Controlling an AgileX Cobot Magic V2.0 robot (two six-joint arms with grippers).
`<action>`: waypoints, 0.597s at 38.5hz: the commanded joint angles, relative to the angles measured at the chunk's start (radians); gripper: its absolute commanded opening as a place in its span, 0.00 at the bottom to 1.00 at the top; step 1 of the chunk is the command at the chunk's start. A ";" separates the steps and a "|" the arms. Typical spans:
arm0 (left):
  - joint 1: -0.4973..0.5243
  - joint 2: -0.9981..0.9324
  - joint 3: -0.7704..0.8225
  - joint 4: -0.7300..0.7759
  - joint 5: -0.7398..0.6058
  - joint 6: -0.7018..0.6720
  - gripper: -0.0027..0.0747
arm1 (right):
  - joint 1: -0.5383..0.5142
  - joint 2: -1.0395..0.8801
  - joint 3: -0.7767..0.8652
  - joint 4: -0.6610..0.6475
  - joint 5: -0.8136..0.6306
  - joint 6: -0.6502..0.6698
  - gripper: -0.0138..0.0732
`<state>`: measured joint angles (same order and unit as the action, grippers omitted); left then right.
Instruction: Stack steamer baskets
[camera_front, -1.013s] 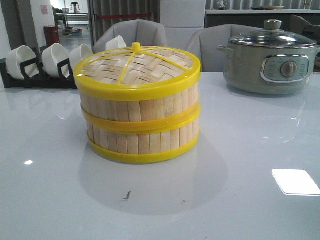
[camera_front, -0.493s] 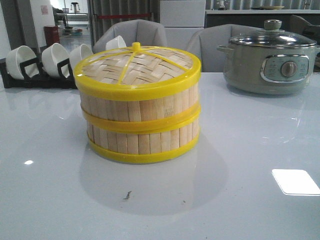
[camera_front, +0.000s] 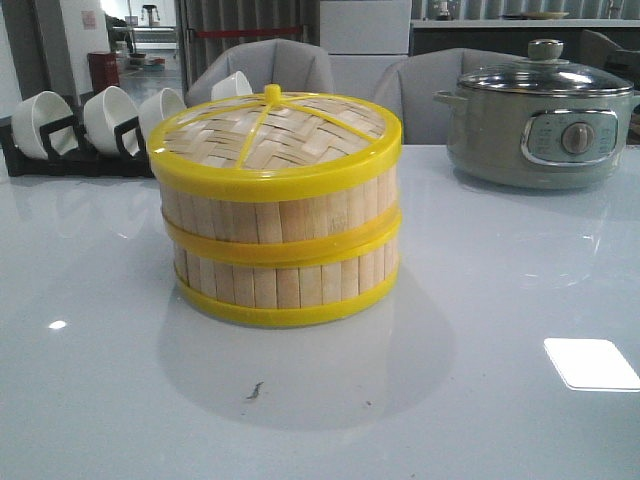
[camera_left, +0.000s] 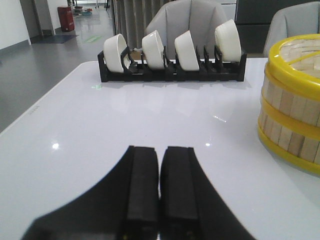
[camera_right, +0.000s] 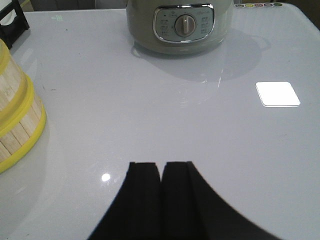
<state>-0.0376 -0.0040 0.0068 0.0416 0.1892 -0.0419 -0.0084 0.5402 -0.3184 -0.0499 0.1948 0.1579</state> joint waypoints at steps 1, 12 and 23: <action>0.000 -0.015 0.000 0.002 -0.048 -0.002 0.16 | -0.005 0.000 -0.031 -0.015 -0.082 -0.005 0.22; 0.000 -0.015 0.000 0.002 -0.044 -0.002 0.16 | -0.005 0.000 -0.031 -0.015 -0.082 -0.005 0.22; 0.000 -0.015 0.000 0.002 -0.211 -0.002 0.16 | -0.005 0.000 -0.031 -0.015 -0.082 -0.005 0.22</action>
<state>-0.0376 -0.0040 0.0068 0.0431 0.1098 -0.0419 -0.0084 0.5402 -0.3184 -0.0499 0.1948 0.1579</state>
